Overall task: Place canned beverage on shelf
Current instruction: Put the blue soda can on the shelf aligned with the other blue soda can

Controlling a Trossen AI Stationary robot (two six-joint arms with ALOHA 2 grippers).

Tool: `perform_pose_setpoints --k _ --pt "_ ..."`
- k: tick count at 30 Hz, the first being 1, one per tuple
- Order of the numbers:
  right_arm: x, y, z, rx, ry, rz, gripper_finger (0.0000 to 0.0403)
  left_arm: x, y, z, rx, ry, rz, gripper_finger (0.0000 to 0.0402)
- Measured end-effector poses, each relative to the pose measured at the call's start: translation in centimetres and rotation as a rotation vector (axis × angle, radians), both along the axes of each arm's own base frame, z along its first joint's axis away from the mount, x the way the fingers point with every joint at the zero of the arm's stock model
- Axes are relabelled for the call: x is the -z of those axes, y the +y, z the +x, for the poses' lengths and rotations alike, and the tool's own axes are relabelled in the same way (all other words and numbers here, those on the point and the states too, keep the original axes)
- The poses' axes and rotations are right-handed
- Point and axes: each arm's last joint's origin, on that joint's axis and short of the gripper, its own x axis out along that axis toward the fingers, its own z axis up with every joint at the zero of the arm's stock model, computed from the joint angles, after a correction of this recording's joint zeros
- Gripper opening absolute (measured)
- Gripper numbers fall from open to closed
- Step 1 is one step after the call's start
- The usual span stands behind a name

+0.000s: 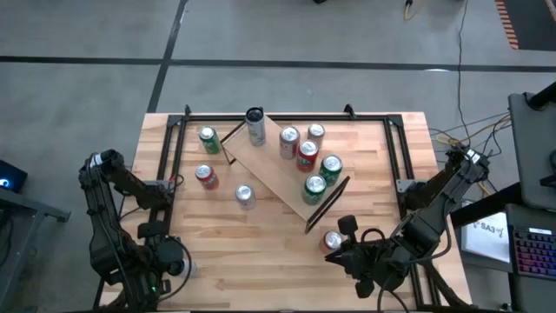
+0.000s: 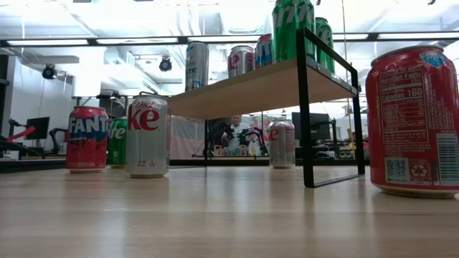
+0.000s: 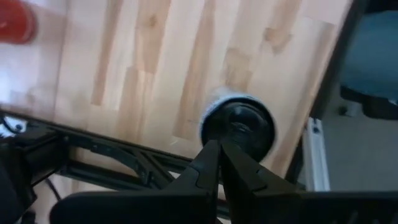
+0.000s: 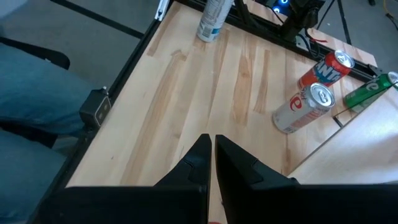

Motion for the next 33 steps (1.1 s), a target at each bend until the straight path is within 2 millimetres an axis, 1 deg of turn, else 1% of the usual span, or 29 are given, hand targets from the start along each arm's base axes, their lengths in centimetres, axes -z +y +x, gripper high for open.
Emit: perform_pose_setpoints --k 2,5,9,13,17,19,23,25,27,30,33 --pt "0.0 0.0 0.0 0.001 0.001 0.0 0.0012 0.1 -0.1 0.1 -0.03 -0.002 -0.007 0.0006" --pt "0.0 0.0 0.0 0.003 -0.002 0.006 0.0012 0.1 -0.2 0.0 -0.074 -0.006 -0.022 0.0026" --pt "0.0 0.1 0.1 0.002 -0.016 0.018 0.0012 0.1 -0.4 0.1 -0.118 -0.012 -0.041 0.0072" --pt "0.0 0.1 0.1 0.002 -0.016 0.02 0.0012 0.2 -0.5 0.1 -0.185 -0.012 -0.05 0.0142" --pt "0.0 0.2 0.2 0.002 -0.022 0.025 0.0012 0.2 -0.4 0.2 -0.335 -0.014 -0.072 0.0223" --pt "-0.1 0.2 0.2 0.002 -0.029 0.032 0.0012 0.2 -0.6 0.3 -0.38 -0.021 -0.1 0.0261" --pt "-0.1 0.2 0.2 0.001 -0.029 0.03 0.0012 0.2 -1.1 0.6 -0.421 -0.042 -0.162 0.0319" --pt "-0.1 0.2 0.2 0.002 -0.029 0.032 0.0012 0.3 -1.2 0.7 -0.457 -0.049 -0.167 0.0335" --pt "-0.1 0.2 0.2 0.002 -0.028 0.031 0.0012 0.6 -1.5 0.8 -0.464 -0.049 -0.152 0.0343" --pt "-0.1 0.2 0.2 0.002 -0.028 0.031 0.0012 1.2 -1.9 1.0 -0.463 -0.036 -0.124 0.0345" --pt "-0.1 0.2 0.2 0.002 -0.028 0.031 0.0012 1.7 -1.9 0.9 -0.478 0.018 -0.073 0.0343"
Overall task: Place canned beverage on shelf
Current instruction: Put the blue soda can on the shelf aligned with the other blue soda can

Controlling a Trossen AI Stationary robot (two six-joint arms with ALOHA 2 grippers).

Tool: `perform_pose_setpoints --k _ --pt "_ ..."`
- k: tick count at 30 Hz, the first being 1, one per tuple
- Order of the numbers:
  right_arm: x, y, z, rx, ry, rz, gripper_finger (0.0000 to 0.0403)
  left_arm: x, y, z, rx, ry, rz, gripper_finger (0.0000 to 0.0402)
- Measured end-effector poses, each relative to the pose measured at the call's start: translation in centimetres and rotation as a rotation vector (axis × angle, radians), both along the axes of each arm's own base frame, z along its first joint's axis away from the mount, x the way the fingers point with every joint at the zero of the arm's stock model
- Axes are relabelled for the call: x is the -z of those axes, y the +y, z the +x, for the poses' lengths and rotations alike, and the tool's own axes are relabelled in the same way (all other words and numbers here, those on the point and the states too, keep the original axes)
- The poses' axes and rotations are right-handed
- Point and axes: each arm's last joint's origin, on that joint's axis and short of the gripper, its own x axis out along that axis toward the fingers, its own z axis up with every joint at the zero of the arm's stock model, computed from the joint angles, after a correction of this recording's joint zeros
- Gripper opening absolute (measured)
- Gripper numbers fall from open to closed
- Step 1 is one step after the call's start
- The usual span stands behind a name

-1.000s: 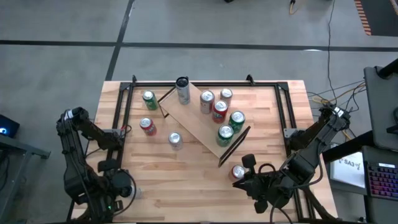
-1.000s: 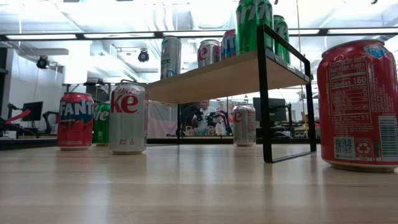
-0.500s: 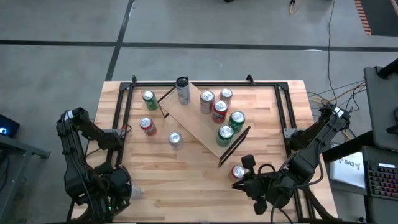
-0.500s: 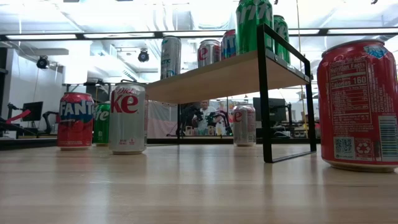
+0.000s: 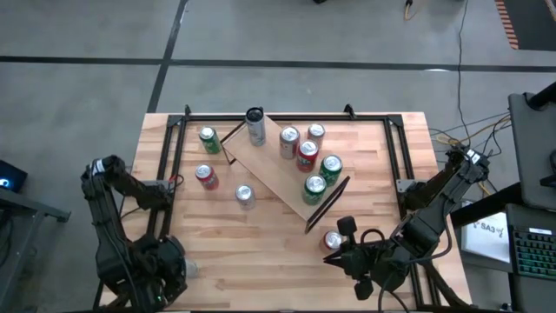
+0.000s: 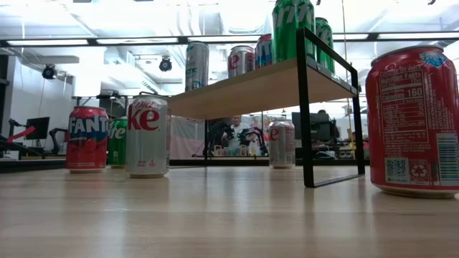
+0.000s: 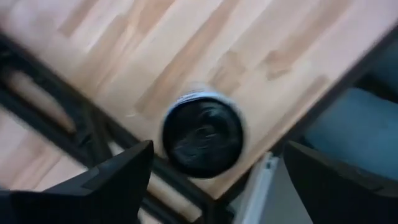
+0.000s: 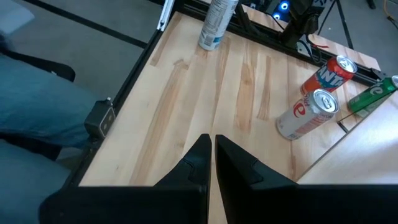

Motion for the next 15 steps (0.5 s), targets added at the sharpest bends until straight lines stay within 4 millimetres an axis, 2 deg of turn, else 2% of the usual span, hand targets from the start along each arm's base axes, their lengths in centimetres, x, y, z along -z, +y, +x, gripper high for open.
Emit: perform_pose_setpoints --k 3,15 --pt "0.0 0.01 0.0 0.0 0.0 0.0 0.0012 0.37 0.18 -0.17 -0.02 0.053 0.049 0.0341" --pt "0.0 0.01 0.0 0.0 0.0 0.001 0.0012 0.6 0.02 0.07 -0.059 0.03 0.058 0.0341"
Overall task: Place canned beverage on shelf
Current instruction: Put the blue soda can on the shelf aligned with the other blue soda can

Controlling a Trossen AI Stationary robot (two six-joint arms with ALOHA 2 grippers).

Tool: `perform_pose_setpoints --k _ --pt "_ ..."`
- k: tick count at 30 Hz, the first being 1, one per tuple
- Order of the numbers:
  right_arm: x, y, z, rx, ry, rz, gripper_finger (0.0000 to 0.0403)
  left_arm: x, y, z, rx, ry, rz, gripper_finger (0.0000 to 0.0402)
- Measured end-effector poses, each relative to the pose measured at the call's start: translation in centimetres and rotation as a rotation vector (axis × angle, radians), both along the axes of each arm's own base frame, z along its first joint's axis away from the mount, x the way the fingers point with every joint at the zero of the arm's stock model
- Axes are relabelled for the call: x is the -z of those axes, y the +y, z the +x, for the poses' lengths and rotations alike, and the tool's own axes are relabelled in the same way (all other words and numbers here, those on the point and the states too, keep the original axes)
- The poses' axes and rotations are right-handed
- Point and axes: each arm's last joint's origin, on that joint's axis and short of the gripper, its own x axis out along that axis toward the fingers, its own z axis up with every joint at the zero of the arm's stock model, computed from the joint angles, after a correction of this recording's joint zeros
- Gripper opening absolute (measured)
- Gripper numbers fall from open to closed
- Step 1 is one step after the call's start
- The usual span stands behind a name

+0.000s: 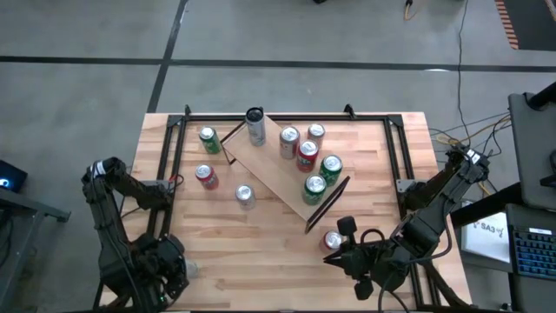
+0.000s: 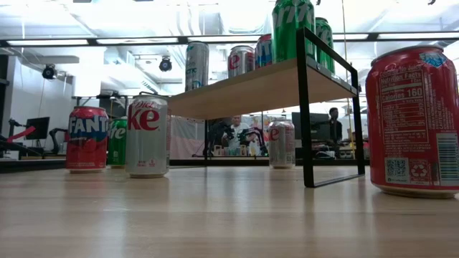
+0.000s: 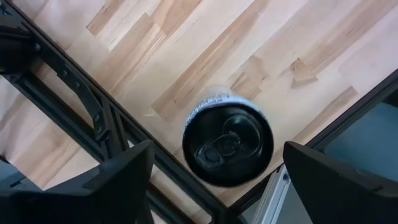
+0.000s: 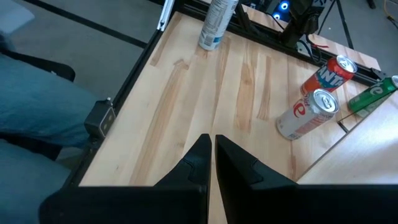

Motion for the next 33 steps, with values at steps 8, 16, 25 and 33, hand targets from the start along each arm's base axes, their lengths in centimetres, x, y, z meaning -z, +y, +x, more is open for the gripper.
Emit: perform_pose_setpoints --k 8,16,25,33 --pt "0.0 0.0 0.0 0.0 0.0 0.001 0.0012 0.0 -0.1 0.1 -0.022 -0.012 -0.006 0.0341" --pt "0.0 0.0 0.0 0.003 0.004 0.009 0.0012 0.4 -0.1 0.1 -0.021 -0.014 -0.004 0.0341" --pt "0.0 0.0 0.0 0.003 0.004 0.009 0.0012 2.3 -0.3 0.2 -0.013 -0.014 -0.004 0.0341" --pt "0.0 0.0 0.0 0.003 0.003 0.009 0.0012 4.9 -0.3 0.2 -0.02 -0.013 -0.002 0.0341"
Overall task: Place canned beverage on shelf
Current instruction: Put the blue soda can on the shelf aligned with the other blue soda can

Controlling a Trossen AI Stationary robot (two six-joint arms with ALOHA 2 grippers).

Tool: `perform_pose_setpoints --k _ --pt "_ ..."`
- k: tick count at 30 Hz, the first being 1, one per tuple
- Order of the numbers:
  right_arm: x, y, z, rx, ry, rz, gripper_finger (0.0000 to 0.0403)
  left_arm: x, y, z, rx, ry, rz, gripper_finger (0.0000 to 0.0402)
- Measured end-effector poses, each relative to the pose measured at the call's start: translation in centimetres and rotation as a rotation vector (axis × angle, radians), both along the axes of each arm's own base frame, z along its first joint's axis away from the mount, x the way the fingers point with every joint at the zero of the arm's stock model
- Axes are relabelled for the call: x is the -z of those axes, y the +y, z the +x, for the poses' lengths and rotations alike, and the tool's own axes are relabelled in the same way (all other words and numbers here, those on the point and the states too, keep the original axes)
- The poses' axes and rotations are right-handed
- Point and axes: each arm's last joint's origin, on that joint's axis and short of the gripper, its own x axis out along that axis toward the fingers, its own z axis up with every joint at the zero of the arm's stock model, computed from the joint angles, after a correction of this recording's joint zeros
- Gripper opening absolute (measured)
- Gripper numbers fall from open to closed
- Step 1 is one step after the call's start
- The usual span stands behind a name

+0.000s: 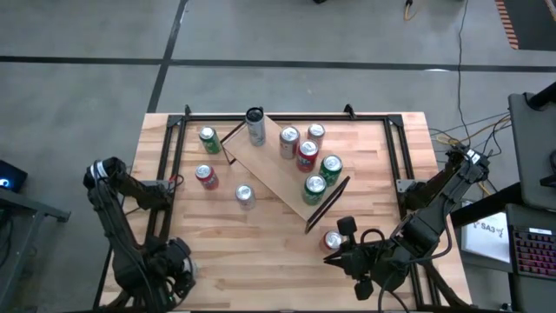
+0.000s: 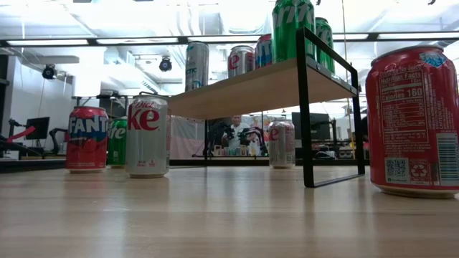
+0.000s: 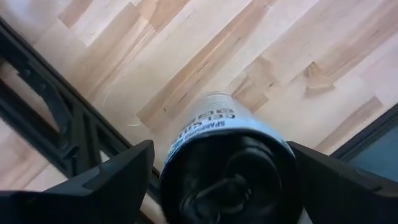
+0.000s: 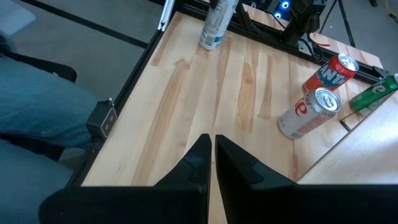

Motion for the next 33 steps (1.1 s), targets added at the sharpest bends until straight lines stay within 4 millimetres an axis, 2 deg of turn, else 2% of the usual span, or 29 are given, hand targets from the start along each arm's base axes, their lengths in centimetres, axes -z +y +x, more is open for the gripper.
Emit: perform_pose_setpoints --k 3,7,14,22,28,33 --pt "0.0 0.0 0.0 0.0 0.0 0.0 0.0012 0.8 0.2 -0.1 -0.002 0.006 0.014 0.0341" --pt "0.0 0.0 0.0 -0.001 0.0 -0.001 0.0012 0.9 0.2 -0.1 -0.001 0.009 0.019 0.0323" --pt "0.0 0.0 0.0 -0.001 -0.001 -0.001 0.0012 0.0 -0.1 0.1 0.01 -0.002 -0.011 0.0238" --pt "0.0 0.0 0.0 0.0 -0.001 -0.001 0.0012 -1.0 -0.1 0.2 0.017 -0.007 -0.012 0.0238" --pt "0.0 0.0 0.0 0.0 -0.001 -0.001 0.0012 -3.1 0.0 1.6 0.085 -0.167 0.022 0.0238" --pt "0.0 0.0 0.0 -0.001 0.001 -0.003 0.0012 -6.6 1.2 3.4 0.145 -0.383 0.166 0.0238"
